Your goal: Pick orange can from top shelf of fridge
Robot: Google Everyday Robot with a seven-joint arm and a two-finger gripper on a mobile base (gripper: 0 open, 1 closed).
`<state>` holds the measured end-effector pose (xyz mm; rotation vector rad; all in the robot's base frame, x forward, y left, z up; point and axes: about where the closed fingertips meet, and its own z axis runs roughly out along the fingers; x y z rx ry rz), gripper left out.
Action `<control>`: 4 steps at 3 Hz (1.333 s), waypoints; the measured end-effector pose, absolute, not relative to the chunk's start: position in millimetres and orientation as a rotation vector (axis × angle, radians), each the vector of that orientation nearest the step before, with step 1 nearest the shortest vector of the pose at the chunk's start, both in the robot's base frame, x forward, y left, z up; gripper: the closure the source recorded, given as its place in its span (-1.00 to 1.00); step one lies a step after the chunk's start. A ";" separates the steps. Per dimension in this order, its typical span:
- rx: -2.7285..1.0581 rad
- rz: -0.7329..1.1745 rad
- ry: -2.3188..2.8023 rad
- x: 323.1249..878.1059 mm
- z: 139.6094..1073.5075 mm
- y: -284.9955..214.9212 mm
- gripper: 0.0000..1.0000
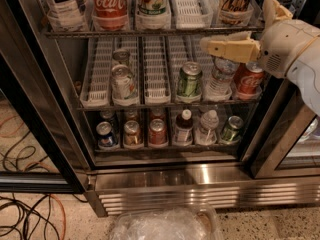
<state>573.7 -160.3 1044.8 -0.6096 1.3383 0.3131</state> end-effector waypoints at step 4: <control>-0.619 0.298 1.319 581.2 1047.5 -155.3 -0.18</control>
Offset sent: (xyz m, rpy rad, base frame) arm 0.0133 0.0008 0.0004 -0.0168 -0.0313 -0.0150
